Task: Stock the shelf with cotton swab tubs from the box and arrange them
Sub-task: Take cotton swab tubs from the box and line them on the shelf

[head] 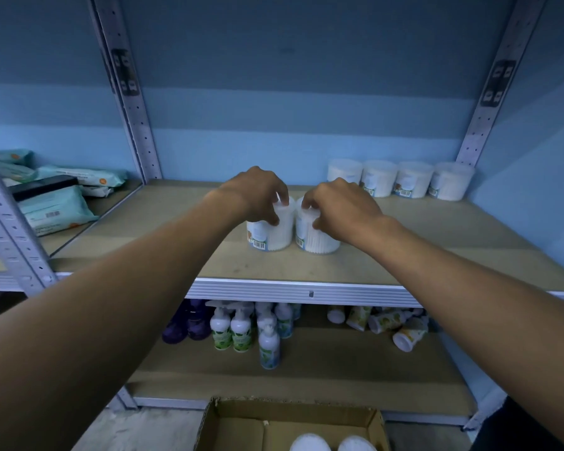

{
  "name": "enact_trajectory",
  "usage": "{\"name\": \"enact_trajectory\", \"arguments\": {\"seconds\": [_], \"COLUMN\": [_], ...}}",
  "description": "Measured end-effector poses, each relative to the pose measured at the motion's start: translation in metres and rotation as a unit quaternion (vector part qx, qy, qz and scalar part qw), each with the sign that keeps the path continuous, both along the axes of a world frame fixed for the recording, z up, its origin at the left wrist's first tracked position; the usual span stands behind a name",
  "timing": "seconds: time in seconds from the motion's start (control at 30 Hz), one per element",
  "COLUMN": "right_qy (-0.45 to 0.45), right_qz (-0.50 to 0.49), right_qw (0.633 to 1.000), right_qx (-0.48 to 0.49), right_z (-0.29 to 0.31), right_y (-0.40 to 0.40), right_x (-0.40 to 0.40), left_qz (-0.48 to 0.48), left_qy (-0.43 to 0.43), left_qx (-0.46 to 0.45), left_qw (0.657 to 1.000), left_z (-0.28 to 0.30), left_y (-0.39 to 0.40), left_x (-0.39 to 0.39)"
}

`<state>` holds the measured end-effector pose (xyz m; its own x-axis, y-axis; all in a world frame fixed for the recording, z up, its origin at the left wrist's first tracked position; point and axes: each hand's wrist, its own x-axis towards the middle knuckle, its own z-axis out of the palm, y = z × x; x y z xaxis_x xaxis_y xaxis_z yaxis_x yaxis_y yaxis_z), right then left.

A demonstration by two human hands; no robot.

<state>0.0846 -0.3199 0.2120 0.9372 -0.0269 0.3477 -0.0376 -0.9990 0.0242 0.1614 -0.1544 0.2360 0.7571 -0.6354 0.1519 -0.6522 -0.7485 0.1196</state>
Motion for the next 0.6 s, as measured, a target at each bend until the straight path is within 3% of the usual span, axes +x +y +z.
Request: {"name": "enact_trajectory", "arguments": {"seconds": [0.6], "right_qy": [-0.001], "right_qz": [-0.028], "right_qw": [0.999], "right_qx": [0.036], "right_z": [-0.004], "right_y": [-0.027], "right_x": [0.096], "left_qz": [0.021], "left_qy": [0.001], "left_qx": [-0.026], "left_qw": [0.999], "left_z": [-0.007], "left_y": [-0.037], "left_x": [0.091]}}
